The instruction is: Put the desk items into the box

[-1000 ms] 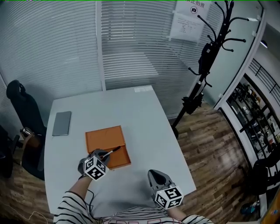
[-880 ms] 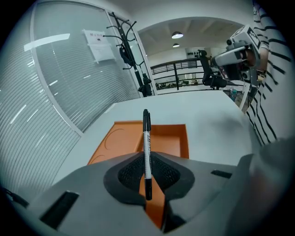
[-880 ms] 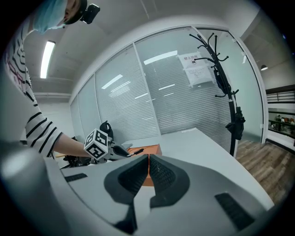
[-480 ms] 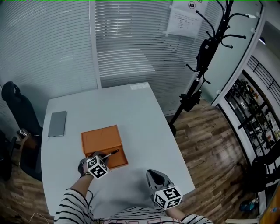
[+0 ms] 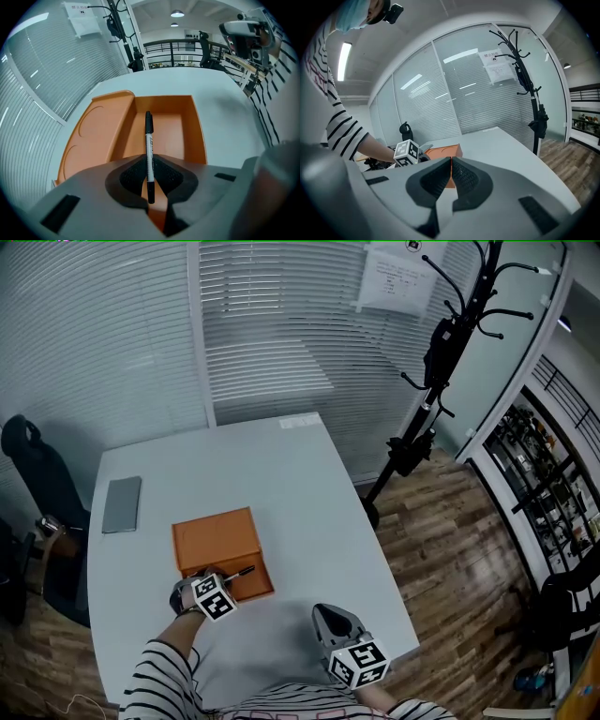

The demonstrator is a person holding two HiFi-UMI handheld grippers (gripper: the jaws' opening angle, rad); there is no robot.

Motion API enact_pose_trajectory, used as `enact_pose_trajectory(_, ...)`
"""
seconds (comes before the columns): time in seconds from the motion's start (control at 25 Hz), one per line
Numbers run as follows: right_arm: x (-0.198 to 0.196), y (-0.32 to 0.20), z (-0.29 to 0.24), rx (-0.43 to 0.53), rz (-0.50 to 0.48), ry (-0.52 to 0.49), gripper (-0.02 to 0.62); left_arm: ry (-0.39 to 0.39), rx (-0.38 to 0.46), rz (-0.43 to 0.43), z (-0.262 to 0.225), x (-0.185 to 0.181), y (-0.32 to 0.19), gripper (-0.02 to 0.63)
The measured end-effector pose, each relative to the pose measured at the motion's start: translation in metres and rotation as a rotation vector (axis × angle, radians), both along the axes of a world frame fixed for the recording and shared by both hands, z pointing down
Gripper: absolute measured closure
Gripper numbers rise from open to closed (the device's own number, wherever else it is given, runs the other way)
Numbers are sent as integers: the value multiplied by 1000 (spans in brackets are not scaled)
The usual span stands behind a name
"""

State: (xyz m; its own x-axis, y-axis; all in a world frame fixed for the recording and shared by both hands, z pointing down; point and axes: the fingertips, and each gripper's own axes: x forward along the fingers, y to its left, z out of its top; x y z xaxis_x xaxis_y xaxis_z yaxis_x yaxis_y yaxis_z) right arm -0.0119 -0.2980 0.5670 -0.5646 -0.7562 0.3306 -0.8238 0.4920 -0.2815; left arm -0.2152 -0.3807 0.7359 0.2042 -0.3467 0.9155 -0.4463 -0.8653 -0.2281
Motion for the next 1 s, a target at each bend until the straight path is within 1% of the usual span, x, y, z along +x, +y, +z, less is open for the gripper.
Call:
enact_pose_trajectory(0.2, 3, -5, 0, -4, 9, -4, 569, -30, -23, 3, 7, 0, -1, 551)
enact_pose_trajectory(0.56, 3, -9, 2, -10, 7, -6, 569, -49, -57, -5, 18, 1, -1, 551)
enact_pose_trajectory(1.0, 3, -10, 0, -6, 4, -1, 569, -39, -57, -20, 18, 0, -2, 551)
